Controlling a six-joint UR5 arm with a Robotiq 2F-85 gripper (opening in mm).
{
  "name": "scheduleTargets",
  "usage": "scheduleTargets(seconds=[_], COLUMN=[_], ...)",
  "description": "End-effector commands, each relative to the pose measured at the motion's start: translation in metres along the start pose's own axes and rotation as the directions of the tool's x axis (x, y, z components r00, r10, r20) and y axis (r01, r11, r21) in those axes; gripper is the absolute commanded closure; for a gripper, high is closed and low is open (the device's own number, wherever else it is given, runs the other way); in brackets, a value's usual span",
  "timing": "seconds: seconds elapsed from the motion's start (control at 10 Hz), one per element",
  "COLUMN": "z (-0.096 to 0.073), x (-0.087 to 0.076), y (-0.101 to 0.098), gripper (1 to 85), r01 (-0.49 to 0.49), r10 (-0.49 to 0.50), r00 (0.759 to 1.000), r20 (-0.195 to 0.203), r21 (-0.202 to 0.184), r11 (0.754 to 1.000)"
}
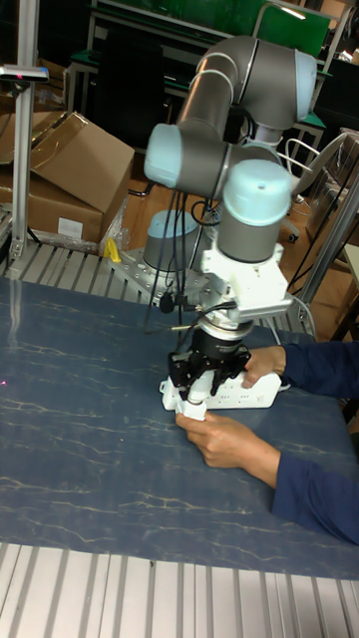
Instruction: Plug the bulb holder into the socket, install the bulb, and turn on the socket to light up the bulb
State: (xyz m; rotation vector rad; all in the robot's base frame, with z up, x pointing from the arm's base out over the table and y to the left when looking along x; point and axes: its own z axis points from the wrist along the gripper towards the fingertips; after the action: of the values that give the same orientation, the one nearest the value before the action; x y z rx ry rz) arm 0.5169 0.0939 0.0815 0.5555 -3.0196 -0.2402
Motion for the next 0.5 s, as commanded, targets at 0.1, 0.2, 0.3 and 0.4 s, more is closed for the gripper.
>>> scheduleTargets(seconds=[0.1, 0.2, 0.3, 0.4], z=[-0.004, -0.004, -0.006, -0.007], x=[-0.014, -0.017, -0.018, -0.018], y=[-0.022, -0.028, -0.030, -0.034], gripper=[10.7, 7.7, 6.0, 4.7], r01=[0.156, 0.192, 0.227, 0.255], r10=[-0.157, -0.194, -0.229, -0.258], r00=[0.987, 0.980, 0.973, 0.966], r20=[0.047, 0.046, 0.039, 0.026], r21=[0.020, 0.051, 0.062, 0.081], r11=[0.988, 0.980, 0.972, 0.963])
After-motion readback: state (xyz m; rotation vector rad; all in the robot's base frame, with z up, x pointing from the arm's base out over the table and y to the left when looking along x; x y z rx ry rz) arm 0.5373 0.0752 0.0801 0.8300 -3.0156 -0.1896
